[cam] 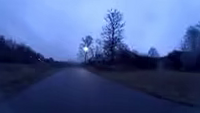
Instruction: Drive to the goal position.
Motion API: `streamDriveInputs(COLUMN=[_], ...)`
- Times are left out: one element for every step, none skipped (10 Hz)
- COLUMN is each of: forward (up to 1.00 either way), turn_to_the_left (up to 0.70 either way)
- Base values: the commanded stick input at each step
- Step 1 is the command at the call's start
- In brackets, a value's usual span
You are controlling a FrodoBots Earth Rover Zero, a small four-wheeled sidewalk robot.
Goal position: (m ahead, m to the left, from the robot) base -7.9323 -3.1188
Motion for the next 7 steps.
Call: streamDriveInputs(forward=[0.0, 0.0, 0.0, 0.0, 0.0, 0.0, 0.0], turn_to_the_left=[-0.7, -0.7, -0.7, -0.7, -0.7, -0.7, -0.7])
